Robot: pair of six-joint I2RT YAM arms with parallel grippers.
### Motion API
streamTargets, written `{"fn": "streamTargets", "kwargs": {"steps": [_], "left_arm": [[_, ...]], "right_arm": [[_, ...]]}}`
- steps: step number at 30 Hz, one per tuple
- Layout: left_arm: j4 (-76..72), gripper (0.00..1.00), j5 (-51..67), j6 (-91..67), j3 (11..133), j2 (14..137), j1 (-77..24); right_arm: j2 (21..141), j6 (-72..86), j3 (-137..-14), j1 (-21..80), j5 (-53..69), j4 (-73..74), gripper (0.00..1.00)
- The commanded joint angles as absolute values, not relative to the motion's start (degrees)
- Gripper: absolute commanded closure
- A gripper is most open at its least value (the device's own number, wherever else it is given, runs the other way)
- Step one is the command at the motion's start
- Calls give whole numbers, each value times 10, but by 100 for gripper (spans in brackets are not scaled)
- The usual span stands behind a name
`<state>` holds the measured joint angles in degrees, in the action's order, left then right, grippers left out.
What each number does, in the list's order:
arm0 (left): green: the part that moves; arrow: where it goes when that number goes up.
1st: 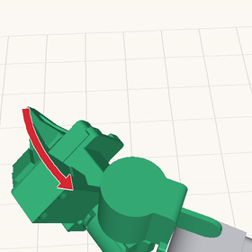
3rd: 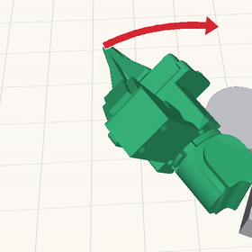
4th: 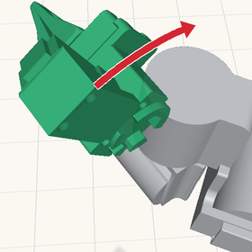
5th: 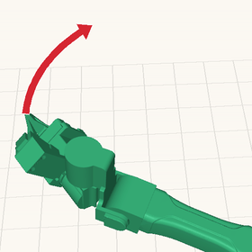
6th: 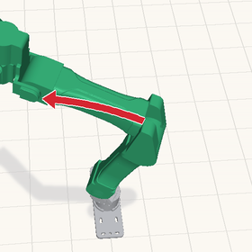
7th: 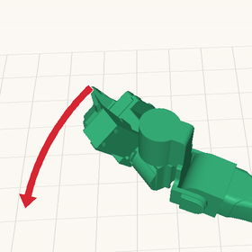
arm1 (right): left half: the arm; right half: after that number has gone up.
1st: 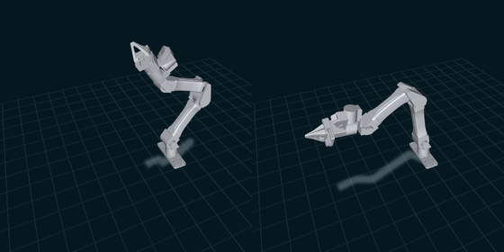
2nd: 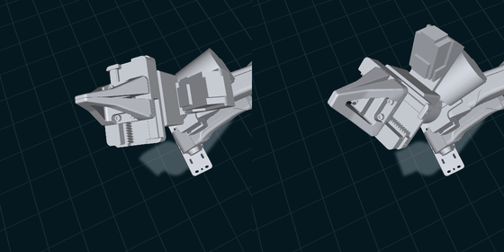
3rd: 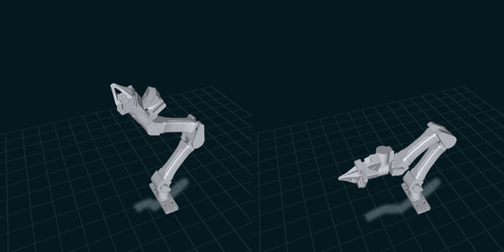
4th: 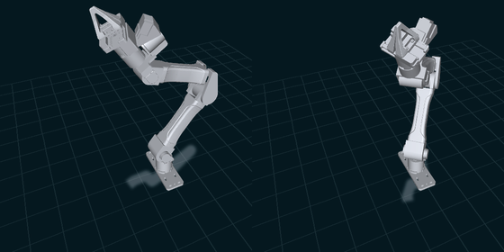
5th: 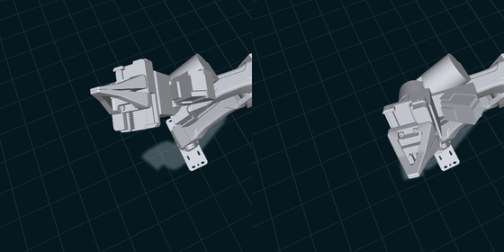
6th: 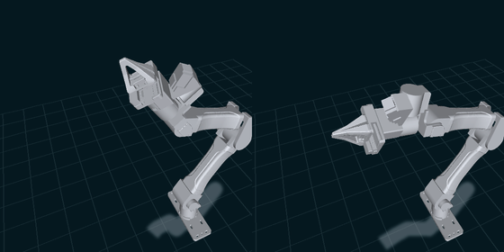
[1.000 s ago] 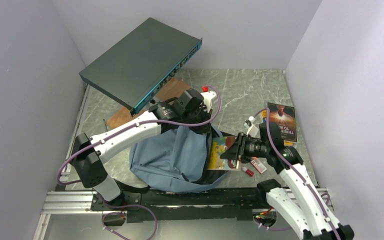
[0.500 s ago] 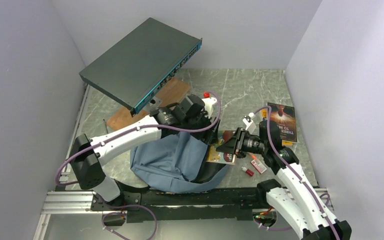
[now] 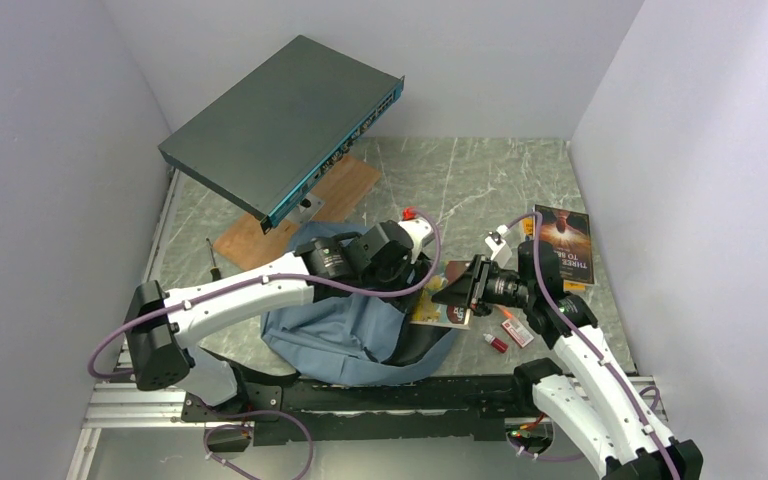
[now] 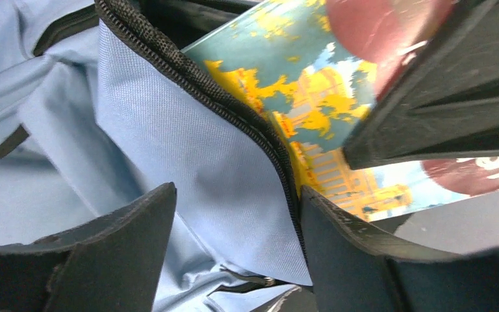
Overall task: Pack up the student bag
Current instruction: Place the book in the student bag.
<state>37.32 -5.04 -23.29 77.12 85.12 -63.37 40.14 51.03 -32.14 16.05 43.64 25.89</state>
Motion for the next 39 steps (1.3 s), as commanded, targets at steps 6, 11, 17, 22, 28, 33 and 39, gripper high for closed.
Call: {"fn": "streamTargets", "kwargs": {"steps": [6,11,17,22,28,33,39], "left_arm": [[421,63,-138,-207,807,859,-635],[398,57,-91,-197,807,860,-635],[400,36,-71,-207,814,883,-635],[398,39,-78,-206,806,883,-635],[438,91,-151,-186,820,878,-635],[406,100,-219,-162,788,796,-635],[369,100,-211,-156,771,719,-635]], "right_arm": [[389,516,-348,163,474,175,100],[389,519,-347,162,474,165,100],[393,527,-338,163,474,151,100],[400,529,-340,163,476,147,100],[403,518,-335,163,474,168,100],[397,478,-346,163,436,239,100],[409,495,-322,188,419,226,100]]}}
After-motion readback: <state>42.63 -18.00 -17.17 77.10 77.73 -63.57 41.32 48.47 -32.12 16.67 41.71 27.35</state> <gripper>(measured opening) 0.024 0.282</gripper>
